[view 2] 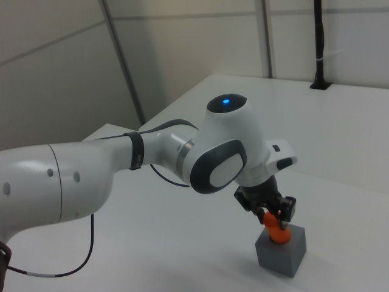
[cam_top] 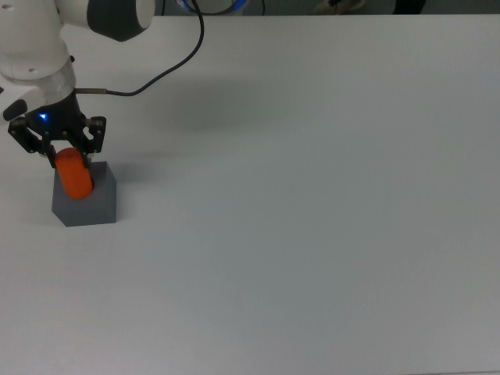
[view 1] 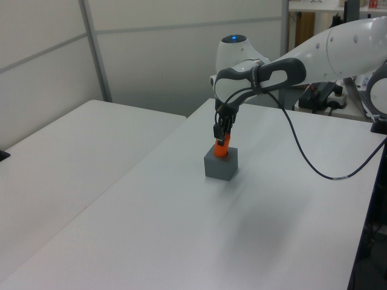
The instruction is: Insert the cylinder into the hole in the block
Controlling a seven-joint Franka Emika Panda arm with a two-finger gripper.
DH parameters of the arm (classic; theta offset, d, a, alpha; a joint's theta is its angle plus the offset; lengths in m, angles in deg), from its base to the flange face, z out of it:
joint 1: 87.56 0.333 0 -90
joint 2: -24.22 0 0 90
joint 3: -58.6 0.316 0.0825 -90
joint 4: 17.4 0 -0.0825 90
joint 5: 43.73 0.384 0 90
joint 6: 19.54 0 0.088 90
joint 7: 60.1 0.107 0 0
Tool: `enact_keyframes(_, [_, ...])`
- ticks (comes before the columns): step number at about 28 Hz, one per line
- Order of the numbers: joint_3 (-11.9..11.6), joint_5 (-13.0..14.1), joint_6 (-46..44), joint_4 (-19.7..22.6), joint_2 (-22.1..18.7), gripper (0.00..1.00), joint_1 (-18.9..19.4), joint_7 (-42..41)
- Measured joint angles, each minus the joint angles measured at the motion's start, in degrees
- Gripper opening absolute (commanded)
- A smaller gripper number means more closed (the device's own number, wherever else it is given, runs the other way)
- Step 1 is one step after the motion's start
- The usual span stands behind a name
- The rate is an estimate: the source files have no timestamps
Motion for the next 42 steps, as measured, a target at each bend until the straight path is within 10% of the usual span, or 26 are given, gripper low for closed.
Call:
enact_keyframes(4, [0.00, -0.40, -0.01, 0.27, 0.08, 0.39, 0.00, 0.00])
enact_keyframes(5, [0.00, -0.52, -0.01, 0.30, 0.11, 0.70, 0.00, 0.00])
enact_keyframes(7, [0.00, -0.61, -0.01, 0.33, 0.18, 1.00, 0.00, 0.00])
enact_keyframes(42, [0.65, -0.13, -25.63, -9.41, -8.50, 1.00, 0.53, 0.03])
